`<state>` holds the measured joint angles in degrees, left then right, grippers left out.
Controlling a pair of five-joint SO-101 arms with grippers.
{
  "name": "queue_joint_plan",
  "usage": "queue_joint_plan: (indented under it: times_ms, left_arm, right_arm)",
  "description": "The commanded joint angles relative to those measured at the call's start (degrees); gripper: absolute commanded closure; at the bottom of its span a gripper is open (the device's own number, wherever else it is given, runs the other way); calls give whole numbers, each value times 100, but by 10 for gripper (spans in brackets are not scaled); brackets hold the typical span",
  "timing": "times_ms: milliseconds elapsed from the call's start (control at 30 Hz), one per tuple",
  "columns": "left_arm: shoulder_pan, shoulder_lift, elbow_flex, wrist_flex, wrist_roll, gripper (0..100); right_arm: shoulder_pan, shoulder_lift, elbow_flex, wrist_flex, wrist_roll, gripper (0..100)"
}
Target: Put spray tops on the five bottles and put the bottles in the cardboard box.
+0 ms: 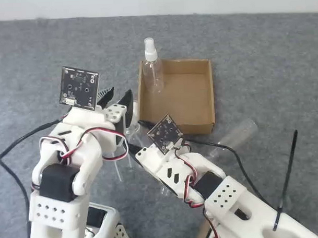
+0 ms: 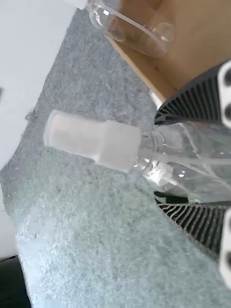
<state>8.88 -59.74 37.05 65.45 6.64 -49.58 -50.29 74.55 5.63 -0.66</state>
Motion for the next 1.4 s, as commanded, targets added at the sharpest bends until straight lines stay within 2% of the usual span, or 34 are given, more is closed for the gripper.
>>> queue_joint_plan:
  times_ms: [0,333,633,867,1100,1367]
  left_arm:
    - [-308,114,-338,-255,-44,885]
    - [-589,123,1411,-1556,-26,885]
    - [-545,79,1534,-1389,-62,916]
    - [114,114,1560,-1380,-316,944]
    - [97,70,1402,-1090,-325,945]
    - [-369,79,620,-642,-299,942]
  right_arm:
    - [92,-224,-44,-163,-88,992]
    - [75,-233,9,-163,-88,992]
    - [66,-224,9,-163,-88,992]
    - [92,-207,9,-163,-79,992]
    - [92,-189,9,-163,-79,992]
    - [92,-189,9,-163,-70,992]
